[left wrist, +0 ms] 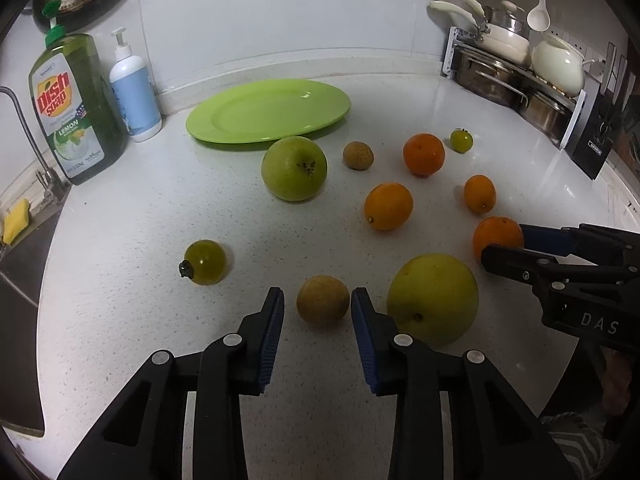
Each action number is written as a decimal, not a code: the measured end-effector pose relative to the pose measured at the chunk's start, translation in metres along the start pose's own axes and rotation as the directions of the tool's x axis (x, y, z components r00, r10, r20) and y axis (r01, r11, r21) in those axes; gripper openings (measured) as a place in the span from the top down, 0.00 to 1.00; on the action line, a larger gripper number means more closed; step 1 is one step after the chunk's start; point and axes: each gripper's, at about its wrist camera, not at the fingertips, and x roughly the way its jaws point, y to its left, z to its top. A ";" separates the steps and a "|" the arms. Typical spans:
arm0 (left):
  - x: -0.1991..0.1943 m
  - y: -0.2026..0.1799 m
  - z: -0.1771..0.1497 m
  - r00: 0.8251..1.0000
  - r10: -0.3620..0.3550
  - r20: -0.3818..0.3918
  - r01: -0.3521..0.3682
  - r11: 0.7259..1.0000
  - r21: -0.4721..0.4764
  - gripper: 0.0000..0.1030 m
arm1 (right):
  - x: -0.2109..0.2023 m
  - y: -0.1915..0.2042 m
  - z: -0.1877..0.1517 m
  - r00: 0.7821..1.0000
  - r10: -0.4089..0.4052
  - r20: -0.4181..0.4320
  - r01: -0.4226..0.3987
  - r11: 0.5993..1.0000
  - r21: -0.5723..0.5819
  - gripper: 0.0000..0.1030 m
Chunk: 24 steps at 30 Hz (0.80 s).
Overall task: Organize fruits
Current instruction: 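Grasp the brown kiwi with the left tool while the right tool grasps a large orange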
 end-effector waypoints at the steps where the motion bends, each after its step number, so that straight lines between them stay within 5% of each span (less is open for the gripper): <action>1: 0.001 0.000 0.000 1.000 -0.001 -0.001 0.001 1.000 -0.004 0.67 | 0.000 0.000 0.001 1.000 -0.002 -0.001 0.002 1.000 -0.002 0.53; 24: -0.019 0.002 0.015 0.999 0.013 0.042 -0.011 0.999 -0.042 0.72 | -0.007 0.004 0.011 0.999 0.015 0.032 -0.014 0.999 -0.040 0.57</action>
